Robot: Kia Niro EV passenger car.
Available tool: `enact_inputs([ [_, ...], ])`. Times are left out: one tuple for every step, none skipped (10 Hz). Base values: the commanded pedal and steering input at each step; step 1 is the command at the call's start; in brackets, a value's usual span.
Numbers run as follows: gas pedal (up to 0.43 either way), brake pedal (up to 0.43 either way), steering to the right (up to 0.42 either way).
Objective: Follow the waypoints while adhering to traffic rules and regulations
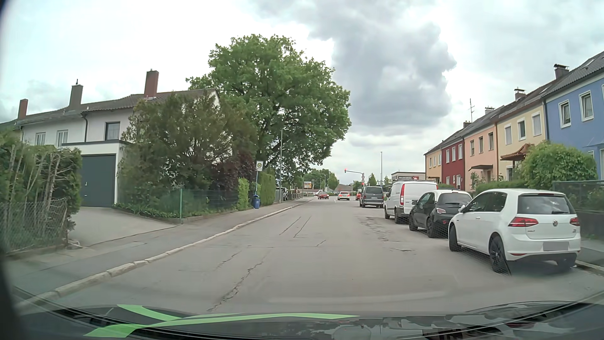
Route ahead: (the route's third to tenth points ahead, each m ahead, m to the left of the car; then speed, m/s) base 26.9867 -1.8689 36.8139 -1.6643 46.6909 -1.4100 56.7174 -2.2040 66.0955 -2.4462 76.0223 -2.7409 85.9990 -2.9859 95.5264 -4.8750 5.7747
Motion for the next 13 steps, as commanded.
enact_inputs([
  [0.11, 0.0, 0.014],
  [0.11, 0.0, 0.014],
  [0.11, 0.0, 0.014],
  [0.11, 0.0, 0.015],
  [0.11, 0.0, 0.014],
  [0.11, 0.0, 0.014],
  [0.098, 0.0, 0.013],
  [0.087, 0.0, 0.014],
  [0.079, 0.0, 0.014],
  [0.067, 0.0, 0.014],
  [0.059, 0.0, 0.013],
  [0.059, 0.0, 0.014],
  [0.059, 0.0, 0.012],
])
